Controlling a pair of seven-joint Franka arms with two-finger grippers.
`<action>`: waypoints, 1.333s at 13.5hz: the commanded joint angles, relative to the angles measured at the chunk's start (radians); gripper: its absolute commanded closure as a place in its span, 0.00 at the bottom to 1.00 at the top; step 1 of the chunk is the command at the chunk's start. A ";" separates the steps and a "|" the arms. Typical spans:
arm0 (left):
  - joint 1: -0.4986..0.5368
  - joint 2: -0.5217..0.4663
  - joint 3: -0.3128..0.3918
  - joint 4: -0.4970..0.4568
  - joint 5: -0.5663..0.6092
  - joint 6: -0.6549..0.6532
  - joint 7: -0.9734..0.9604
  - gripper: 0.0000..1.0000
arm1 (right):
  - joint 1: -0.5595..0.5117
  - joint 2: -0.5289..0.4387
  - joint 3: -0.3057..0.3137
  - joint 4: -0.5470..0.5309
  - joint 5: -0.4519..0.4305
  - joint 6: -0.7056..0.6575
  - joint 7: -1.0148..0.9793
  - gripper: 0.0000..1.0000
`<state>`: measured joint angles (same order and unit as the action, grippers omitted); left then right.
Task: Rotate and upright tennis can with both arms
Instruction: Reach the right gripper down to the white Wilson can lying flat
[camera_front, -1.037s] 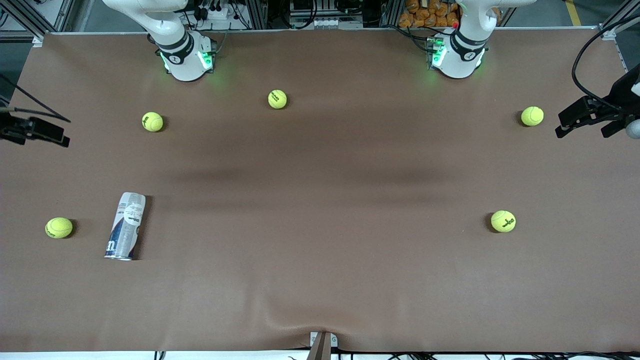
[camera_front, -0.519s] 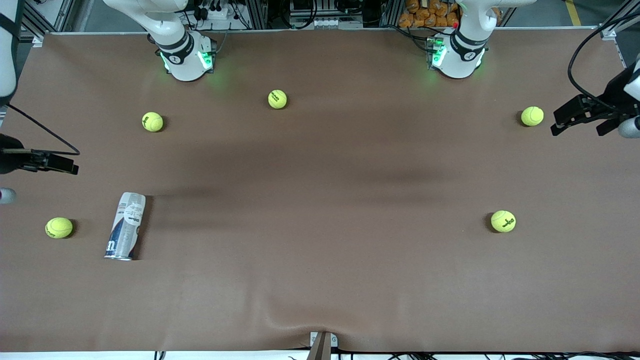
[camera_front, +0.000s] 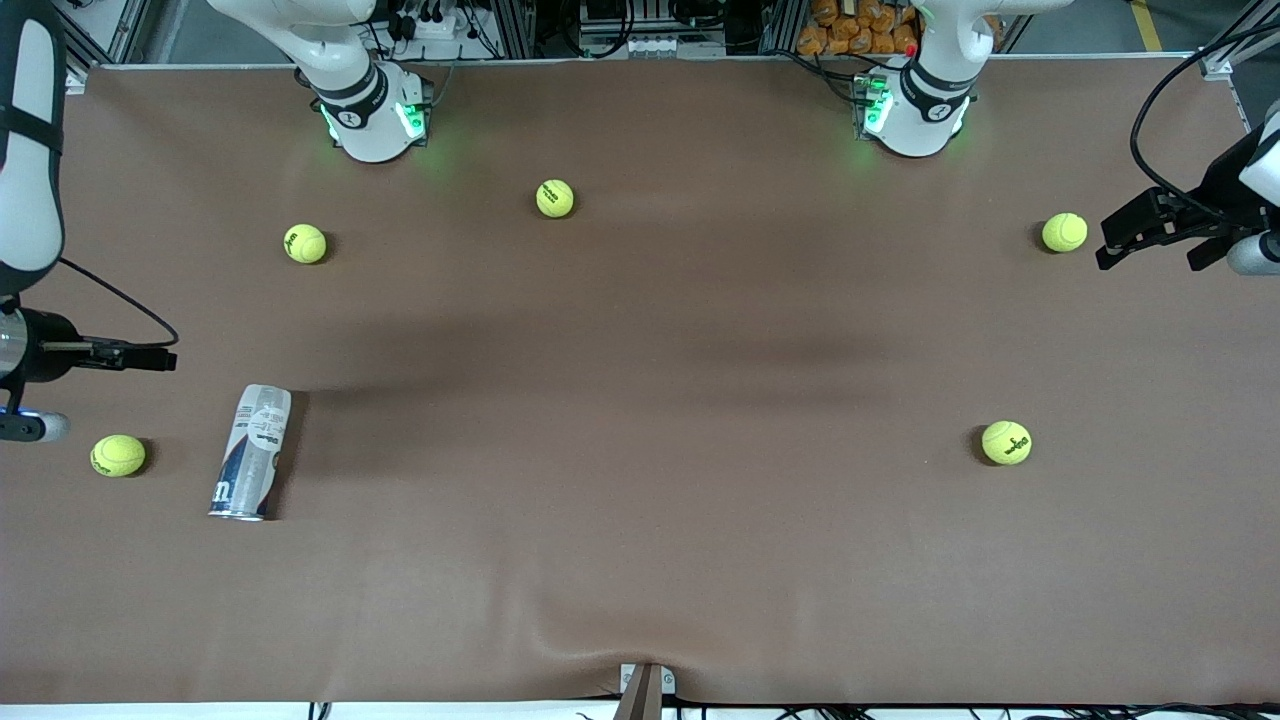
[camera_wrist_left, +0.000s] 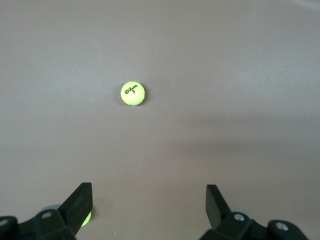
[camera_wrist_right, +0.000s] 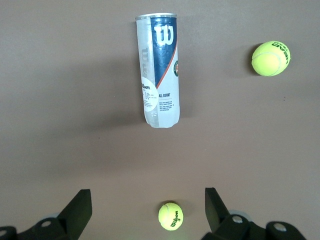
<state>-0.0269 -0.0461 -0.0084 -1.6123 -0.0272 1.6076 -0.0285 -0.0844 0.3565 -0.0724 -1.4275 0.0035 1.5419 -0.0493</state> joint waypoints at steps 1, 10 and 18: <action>0.005 0.000 -0.005 0.014 -0.003 -0.018 0.010 0.00 | -0.014 0.005 0.013 0.009 0.006 0.004 -0.012 0.00; 0.007 0.000 -0.004 0.014 -0.003 -0.018 0.006 0.00 | -0.017 0.050 0.013 -0.014 0.004 0.096 -0.041 0.00; 0.010 0.002 -0.005 0.011 -0.005 -0.018 0.007 0.00 | -0.043 0.101 0.013 -0.022 0.004 0.159 -0.092 0.00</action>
<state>-0.0250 -0.0461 -0.0087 -1.6122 -0.0272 1.6053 -0.0285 -0.1076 0.4569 -0.0739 -1.4528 0.0035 1.7009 -0.1272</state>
